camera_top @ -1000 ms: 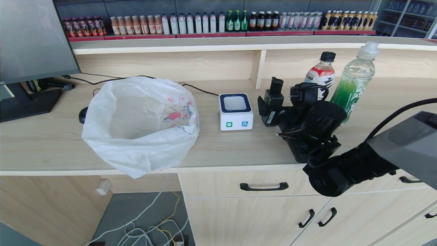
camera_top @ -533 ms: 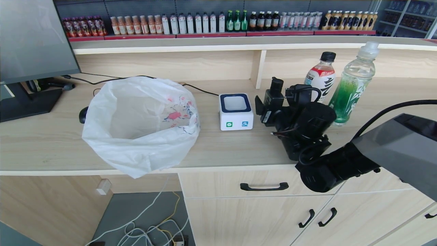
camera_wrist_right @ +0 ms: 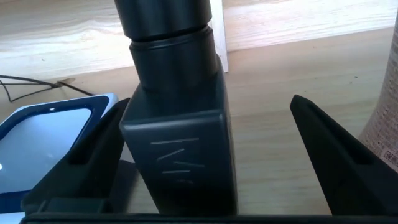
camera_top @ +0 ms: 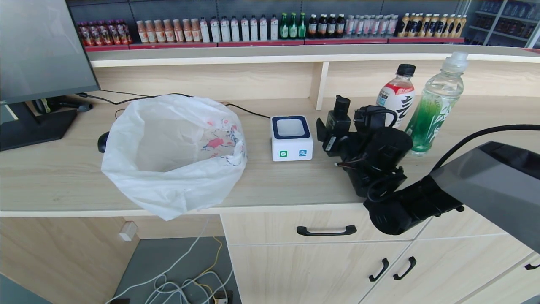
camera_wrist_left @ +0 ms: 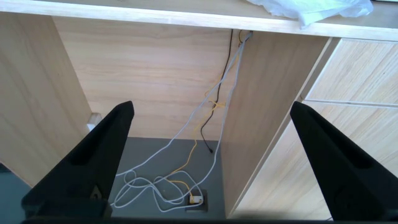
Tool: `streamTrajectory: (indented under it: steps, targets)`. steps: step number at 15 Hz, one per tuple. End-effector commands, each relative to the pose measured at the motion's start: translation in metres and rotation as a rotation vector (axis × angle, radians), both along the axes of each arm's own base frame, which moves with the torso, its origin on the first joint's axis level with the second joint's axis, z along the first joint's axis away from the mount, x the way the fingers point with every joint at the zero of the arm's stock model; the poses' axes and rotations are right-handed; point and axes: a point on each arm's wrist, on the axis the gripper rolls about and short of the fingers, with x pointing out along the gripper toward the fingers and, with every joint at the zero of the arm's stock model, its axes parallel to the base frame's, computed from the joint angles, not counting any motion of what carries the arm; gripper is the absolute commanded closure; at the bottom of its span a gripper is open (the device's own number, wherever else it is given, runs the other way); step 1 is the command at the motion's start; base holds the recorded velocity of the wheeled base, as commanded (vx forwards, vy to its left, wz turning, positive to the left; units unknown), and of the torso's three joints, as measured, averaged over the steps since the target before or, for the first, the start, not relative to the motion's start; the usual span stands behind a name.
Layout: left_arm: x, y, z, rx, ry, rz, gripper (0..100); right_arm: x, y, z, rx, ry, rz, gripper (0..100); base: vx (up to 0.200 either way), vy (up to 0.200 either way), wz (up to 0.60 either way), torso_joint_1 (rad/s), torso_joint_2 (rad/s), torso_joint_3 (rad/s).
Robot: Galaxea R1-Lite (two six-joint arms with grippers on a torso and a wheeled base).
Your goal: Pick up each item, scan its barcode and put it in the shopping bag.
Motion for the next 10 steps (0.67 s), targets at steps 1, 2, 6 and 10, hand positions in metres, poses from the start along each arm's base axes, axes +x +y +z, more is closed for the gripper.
streamTrajectory:
  steps: [1,2,6,10]
  targets:
    - [0.0000,0.0000,0.0000,0.000,0.000,0.000,0,0.0003,0.0009,-0.0011,-0.001,0.002,0.002,0,0.000,0.000,0.00,0.000,0.00,0.000]
    - [0.0000,0.0000,0.0000,0.000,0.000,0.000,0,0.0006,0.0003,-0.0011,-0.001,0.002,0.002,0,0.000,0.000,0.00,0.000,0.00,0.000]
    - [0.0000,0.0000,0.0000,0.000,0.000,0.000,0,0.0022,-0.0004,-0.0045,-0.005,0.011,-0.003,100,0.000,0.000,0.00,0.000,0.00,0.000]
    - [0.0000,0.0000,0.0000,0.000,0.000,0.000,0,0.0017,0.0001,-0.0039,0.002,0.009,0.001,100,0.000,0.000,0.00,0.000,0.00,0.000]
